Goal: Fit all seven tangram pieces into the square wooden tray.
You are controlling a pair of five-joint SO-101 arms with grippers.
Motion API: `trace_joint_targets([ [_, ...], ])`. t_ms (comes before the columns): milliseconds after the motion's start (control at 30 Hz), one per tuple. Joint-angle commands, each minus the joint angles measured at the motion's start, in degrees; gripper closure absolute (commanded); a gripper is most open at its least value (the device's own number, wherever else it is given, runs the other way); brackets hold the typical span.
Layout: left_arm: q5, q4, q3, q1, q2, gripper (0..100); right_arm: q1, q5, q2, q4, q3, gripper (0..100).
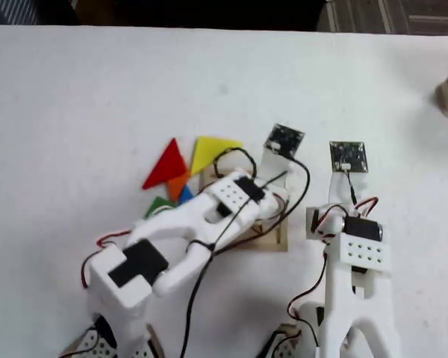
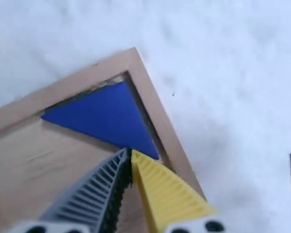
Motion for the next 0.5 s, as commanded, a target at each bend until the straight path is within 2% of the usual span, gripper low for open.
trace_joint_targets([
  [0,0.6,-0.7,-2.4,-1.9,-0.2,98,0.4,-0.8,-1.7,-0.5,-2.9,95.3],
  [200,0.4,1.4,-1.8,-1.5,-1.9,98,0.3,-0.8,-1.7,-0.5,-2.8,95.3],
  [333,0.3,6.6,-0.7,-2.6,-8.7,98,0.2,-0.9,-1.6,-0.5,-2.8,95.3],
  [467,0.3,7.3,4.8,-6.5,-16.7,98,0.2,-0.9,-1.6,-0.5,-2.8,95.3],
])
